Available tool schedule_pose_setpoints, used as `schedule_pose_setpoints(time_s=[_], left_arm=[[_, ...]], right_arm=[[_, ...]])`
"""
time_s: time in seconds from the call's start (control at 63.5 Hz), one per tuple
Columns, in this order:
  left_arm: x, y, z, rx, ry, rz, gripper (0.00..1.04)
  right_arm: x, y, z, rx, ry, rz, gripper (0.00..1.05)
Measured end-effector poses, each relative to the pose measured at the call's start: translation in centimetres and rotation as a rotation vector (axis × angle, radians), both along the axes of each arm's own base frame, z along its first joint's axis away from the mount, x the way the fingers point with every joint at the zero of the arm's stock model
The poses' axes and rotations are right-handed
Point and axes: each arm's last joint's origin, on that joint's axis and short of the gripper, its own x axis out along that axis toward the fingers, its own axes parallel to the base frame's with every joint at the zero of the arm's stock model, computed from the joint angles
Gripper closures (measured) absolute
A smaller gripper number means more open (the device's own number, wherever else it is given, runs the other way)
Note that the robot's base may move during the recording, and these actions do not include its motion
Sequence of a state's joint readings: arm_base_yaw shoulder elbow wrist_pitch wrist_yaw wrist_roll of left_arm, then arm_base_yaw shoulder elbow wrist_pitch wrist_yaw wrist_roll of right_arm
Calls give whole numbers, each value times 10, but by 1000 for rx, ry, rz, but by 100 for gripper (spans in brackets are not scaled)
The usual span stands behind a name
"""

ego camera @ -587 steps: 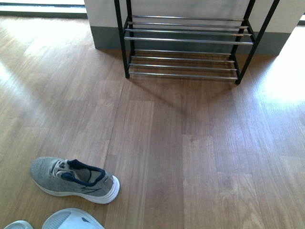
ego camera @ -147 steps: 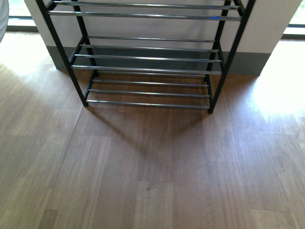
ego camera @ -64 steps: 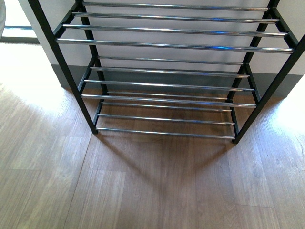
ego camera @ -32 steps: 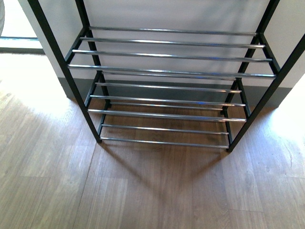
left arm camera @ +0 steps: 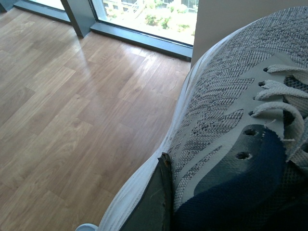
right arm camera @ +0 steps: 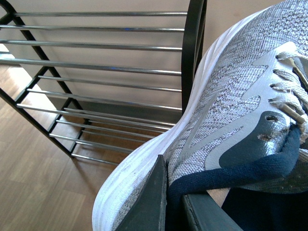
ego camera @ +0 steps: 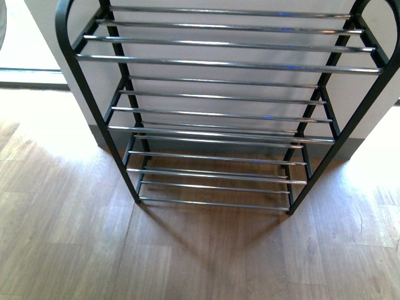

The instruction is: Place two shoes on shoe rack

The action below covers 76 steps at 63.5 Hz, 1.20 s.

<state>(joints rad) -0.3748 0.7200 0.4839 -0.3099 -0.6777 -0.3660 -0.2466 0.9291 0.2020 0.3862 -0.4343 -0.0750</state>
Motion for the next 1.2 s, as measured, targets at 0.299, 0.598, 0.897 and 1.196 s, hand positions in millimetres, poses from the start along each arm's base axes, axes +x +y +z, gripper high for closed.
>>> schedule_pose_setpoints(time_s=[0.299,0.598,0.897,1.196], left_arm=[[0,0,0,0,-1,1,103],[0,0,0,0,-1,0,103],[0,0,0,-1,-1,-1,103],[0,0,0,0,-1,0,103]], right_arm=[[0,0,0,0,-1,1,103],[21,22,13,37,-85,39,103],[84,117,26,-129,-11,119,103],[139,167,-4,-405,45,134,103]])
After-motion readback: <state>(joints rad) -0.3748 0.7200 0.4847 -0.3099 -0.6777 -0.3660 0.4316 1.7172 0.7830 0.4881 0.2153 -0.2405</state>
